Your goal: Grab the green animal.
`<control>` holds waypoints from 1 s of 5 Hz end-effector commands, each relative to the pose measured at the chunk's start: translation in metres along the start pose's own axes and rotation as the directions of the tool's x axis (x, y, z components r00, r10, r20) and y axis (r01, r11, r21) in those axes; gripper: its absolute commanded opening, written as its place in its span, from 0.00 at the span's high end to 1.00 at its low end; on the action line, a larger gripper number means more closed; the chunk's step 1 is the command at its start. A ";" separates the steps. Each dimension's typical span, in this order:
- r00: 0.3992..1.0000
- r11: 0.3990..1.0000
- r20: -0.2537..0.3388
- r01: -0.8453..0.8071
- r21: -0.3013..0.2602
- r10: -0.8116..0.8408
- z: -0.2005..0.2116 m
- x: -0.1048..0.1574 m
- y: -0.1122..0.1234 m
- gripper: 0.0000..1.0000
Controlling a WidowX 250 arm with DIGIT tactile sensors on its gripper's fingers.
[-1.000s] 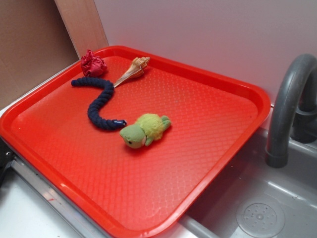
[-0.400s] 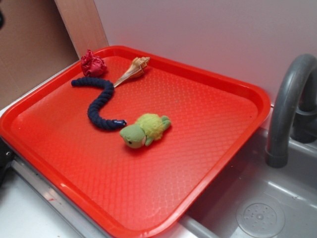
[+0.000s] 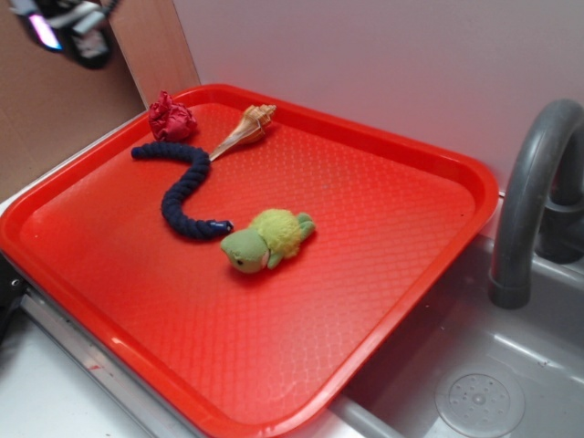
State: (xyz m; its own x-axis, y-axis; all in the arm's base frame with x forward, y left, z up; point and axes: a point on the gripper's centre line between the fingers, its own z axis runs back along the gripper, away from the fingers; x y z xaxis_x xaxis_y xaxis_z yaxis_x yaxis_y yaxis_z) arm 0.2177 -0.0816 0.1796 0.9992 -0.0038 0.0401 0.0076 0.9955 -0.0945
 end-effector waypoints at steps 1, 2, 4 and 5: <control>0.999 1.000 0.046 0.012 -0.015 -0.011 -0.036 0.029 -0.030 0.00; 0.999 0.999 0.040 -0.027 -0.026 0.028 -0.056 0.030 -0.039 0.00; 0.996 0.995 -0.002 -0.093 -0.042 0.093 -0.081 0.009 -0.077 0.00; 0.994 0.994 -0.013 -0.111 -0.012 0.111 -0.096 0.003 -0.089 0.00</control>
State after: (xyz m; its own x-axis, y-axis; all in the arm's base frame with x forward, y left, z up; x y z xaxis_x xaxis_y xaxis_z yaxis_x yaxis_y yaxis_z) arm 0.2235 -0.1734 0.0840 0.9933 0.1151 -0.0070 -0.1152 0.9886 -0.0973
